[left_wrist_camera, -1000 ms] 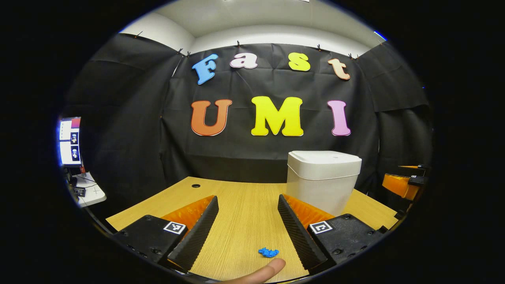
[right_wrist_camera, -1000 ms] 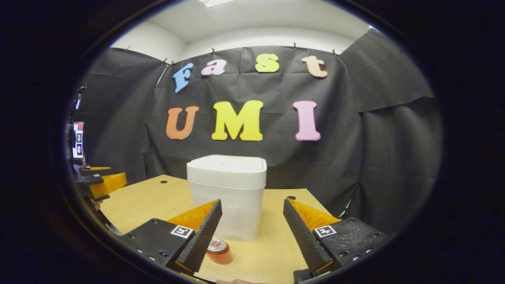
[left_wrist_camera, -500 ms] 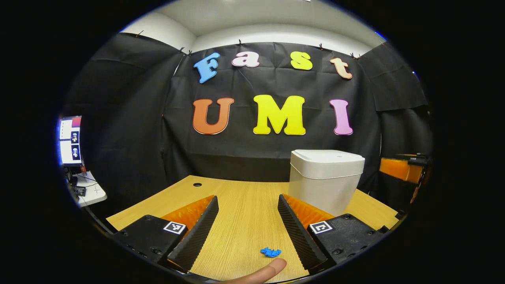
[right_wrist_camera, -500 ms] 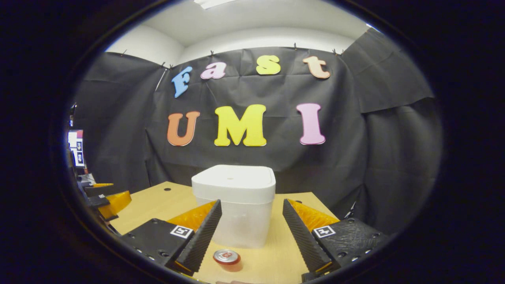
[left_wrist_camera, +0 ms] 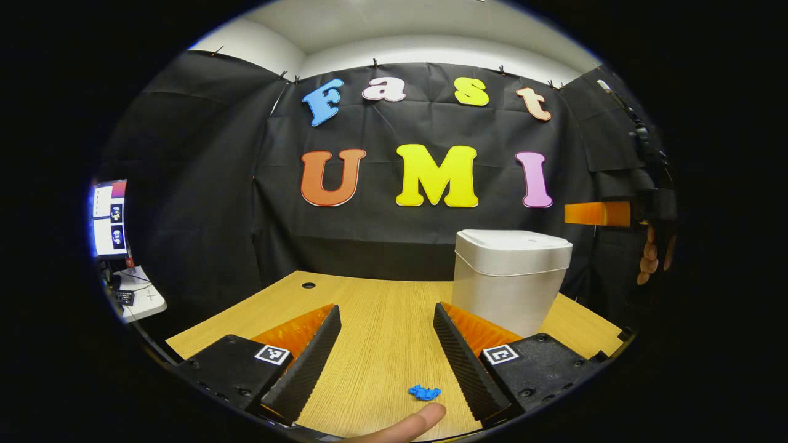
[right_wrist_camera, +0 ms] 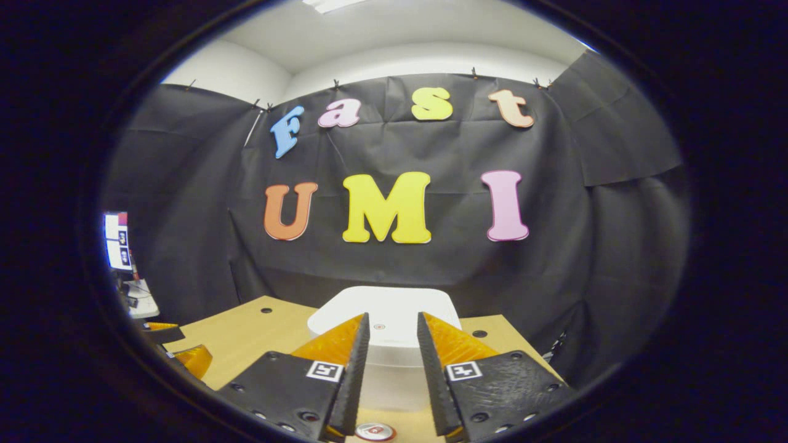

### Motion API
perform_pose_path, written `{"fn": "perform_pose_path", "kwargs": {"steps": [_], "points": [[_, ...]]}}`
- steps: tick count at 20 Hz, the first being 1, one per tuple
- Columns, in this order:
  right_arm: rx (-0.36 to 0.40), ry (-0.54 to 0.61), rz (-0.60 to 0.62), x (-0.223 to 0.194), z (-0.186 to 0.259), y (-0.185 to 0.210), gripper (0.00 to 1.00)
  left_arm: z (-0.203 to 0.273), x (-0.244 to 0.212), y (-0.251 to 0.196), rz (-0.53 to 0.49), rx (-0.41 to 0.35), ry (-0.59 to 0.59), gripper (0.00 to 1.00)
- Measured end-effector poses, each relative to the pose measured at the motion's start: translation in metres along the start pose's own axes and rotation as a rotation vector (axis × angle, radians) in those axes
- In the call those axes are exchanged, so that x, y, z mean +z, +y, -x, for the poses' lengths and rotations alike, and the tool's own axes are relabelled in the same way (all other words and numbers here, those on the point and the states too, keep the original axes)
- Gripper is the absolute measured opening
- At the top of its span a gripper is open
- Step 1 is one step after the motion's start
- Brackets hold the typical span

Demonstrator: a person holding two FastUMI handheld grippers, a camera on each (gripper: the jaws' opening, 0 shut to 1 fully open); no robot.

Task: Press the lid of the desktop garbage bin to open it, pick up the crumpled paper on the desktop and throw it into the bin, then pick up the pop can on the desktop and drop it into the bin, and finally close the garbage bin lid.

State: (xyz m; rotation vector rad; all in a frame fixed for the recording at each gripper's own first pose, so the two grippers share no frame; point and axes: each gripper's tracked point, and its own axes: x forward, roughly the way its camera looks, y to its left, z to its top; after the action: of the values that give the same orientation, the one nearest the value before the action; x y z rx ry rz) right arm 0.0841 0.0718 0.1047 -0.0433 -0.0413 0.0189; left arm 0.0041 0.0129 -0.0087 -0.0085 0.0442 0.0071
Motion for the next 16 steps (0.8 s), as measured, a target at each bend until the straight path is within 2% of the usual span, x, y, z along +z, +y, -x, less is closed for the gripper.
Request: {"fn": "perform_pose_path", "kwargs": {"steps": [1,2,3,4,10,14,16], "points": [[0.004,0.015,-0.01,0.001,-0.008,0.006,0.3,0.0,-0.001,0.001,0.0,0.002,0.002,0.98],[0.007,0.033,-0.021,0.001,-0.017,0.009,0.22,0.0,-0.001,0.002,0.001,0.001,0.002,0.98],[0.016,0.059,-0.023,-0.001,-0.024,0.014,0.03,-0.001,0.0,0.003,0.001,0.001,0.002,0.98],[0.021,0.079,-0.013,-0.004,-0.032,0.017,0.0,-0.001,-0.001,0.005,0.004,0.006,0.003,0.98],[0.028,0.17,0.048,-0.021,-0.049,0.035,0.0,-0.004,-0.003,0.015,0.01,0.03,0.013,0.98],[-0.018,0.206,0.078,-0.036,-0.057,0.027,0.0,-0.004,-0.004,0.017,0.014,0.033,0.018,0.98],[-0.016,0.235,0.059,-0.044,-0.059,0.024,0.0,-0.003,-0.002,0.017,0.011,0.031,0.014,0.98]]}}
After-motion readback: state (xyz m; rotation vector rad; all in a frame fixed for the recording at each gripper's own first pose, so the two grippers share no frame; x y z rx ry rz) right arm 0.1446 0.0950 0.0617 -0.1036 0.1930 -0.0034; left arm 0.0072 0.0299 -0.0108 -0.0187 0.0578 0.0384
